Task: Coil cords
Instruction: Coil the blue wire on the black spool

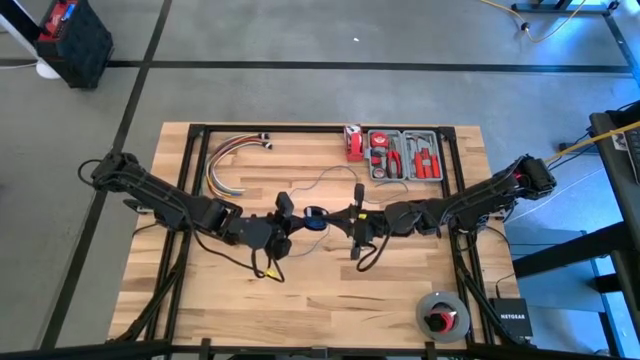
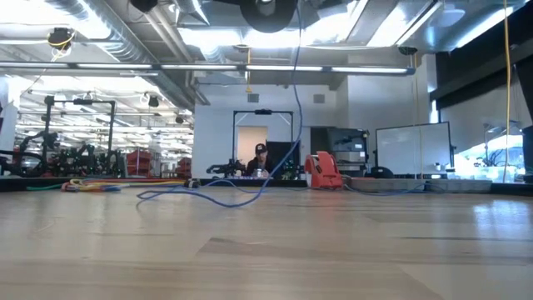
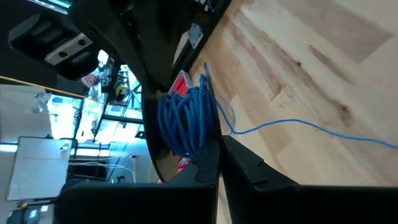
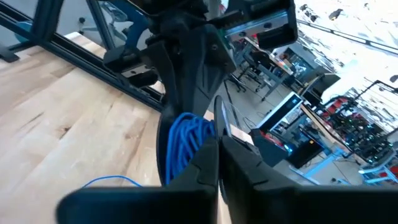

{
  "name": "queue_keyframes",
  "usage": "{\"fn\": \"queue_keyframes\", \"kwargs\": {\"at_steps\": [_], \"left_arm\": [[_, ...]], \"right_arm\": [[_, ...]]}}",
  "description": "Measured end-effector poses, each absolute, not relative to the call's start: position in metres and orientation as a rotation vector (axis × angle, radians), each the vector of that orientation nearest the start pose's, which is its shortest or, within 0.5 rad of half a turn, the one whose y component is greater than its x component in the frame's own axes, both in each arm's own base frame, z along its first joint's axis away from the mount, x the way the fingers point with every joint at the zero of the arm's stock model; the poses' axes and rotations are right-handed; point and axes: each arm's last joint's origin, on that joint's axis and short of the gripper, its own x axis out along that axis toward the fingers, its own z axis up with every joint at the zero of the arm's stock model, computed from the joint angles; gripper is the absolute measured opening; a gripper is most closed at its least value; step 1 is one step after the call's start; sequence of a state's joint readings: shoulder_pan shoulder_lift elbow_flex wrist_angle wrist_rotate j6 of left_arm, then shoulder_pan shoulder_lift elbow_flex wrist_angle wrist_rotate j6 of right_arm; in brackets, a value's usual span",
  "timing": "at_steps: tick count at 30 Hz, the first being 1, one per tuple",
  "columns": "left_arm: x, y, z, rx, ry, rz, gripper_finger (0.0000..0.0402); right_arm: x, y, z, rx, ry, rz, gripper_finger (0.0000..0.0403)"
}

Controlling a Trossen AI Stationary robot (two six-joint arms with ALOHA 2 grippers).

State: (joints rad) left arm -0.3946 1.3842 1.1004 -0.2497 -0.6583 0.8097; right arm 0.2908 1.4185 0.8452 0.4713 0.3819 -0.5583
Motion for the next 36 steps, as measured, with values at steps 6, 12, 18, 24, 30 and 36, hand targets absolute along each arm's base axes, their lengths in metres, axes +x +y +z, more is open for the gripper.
{"fn": "queue_keyframes", "kwargs": {"at_steps": [6, 12, 18, 24, 30, 36], "left_arm": [[0.285, -0.099, 0.306, 1.009, 0.543, 0.060, 0.0014], [0.286, -0.095, 0.307, 0.908, 0.542, 0.146, 0.0054], [0.279, -0.099, 0.311, 0.779, 0.526, 0.309, 0.0120], [0.283, -0.089, 0.292, 0.391, 0.473, 0.415, 0.0143], [0.311, -0.068, 0.242, 0.082, 0.285, 0.472, 0.0135], [0.340, -0.047, 0.218, -0.045, 0.183, 0.475, 0.0132]], "right_arm": [[0.303, 0.077, 0.272, -0.593, 0.126, -0.086, 0.0005], [0.300, 0.074, 0.275, -0.616, 0.152, -0.184, 0.0004], [0.288, 0.067, 0.294, -0.587, 0.123, -0.329, 0.0002], [0.279, 0.058, 0.311, -0.522, 0.070, -0.447, 0.0002], [0.285, 0.039, 0.302, -0.468, 0.055, -0.522, 0.0001], [0.297, 0.029, 0.293, -0.464, 0.027, -0.534, 0.0001]]}}
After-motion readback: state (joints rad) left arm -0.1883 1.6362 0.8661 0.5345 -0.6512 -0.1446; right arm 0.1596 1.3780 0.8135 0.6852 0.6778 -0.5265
